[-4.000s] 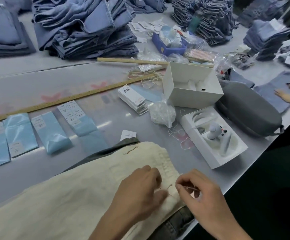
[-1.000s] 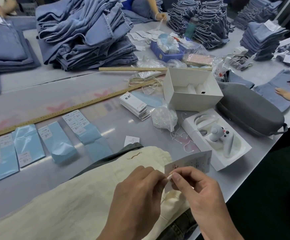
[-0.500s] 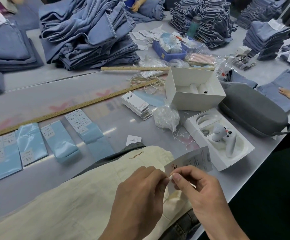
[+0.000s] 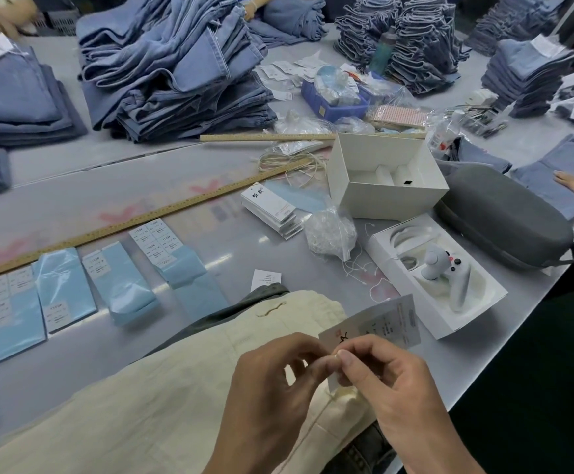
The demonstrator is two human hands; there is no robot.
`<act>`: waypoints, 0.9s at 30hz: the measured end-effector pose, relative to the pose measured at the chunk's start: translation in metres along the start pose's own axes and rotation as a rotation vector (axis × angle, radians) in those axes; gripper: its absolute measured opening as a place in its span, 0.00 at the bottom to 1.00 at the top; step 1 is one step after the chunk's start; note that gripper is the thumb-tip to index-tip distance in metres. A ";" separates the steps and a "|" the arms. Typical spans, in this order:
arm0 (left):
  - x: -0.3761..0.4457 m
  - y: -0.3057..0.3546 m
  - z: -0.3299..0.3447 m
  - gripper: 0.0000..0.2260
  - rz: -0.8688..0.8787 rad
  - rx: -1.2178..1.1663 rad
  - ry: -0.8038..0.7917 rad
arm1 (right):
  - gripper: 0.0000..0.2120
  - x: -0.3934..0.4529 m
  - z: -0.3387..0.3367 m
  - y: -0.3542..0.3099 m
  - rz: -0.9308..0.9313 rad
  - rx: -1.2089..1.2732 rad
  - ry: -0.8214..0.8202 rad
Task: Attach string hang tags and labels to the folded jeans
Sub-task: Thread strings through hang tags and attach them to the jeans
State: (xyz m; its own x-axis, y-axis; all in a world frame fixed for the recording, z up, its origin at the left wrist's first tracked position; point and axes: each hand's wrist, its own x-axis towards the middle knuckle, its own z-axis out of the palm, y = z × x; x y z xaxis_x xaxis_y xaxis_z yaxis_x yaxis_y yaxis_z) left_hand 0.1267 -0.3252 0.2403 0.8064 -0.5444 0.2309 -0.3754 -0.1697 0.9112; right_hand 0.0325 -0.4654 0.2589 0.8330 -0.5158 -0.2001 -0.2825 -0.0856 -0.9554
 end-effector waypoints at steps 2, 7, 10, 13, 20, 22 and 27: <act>0.001 -0.002 0.002 0.11 -0.010 -0.072 0.006 | 0.16 0.001 0.000 0.001 0.043 0.105 -0.010; 0.002 -0.010 0.009 0.14 -0.054 -0.254 0.002 | 0.32 0.002 0.001 -0.001 0.077 0.246 -0.052; 0.003 -0.016 0.013 0.14 -0.100 -0.346 -0.028 | 0.21 -0.002 0.002 -0.001 0.056 0.252 -0.037; 0.003 -0.019 0.016 0.14 -0.142 -0.455 -0.084 | 0.08 -0.003 0.003 -0.003 -0.012 0.181 0.015; 0.004 -0.027 0.022 0.03 -0.266 -0.387 -0.088 | 0.11 0.008 0.013 -0.013 -0.481 -0.254 0.372; 0.001 -0.034 0.008 0.05 -0.297 -0.366 -0.042 | 0.14 0.015 0.022 -0.019 -0.557 -0.269 0.326; -0.022 -0.066 -0.058 0.10 -0.384 -0.295 0.273 | 0.13 0.029 0.089 -0.019 -0.664 -0.237 0.021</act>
State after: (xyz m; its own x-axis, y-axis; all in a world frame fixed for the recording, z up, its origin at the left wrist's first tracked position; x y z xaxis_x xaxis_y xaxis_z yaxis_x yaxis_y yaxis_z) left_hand 0.1607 -0.2541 0.1947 0.9640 -0.2492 -0.0928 0.0815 -0.0550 0.9952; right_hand 0.1043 -0.4023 0.2517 0.8568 -0.3061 0.4151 0.1844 -0.5698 -0.8009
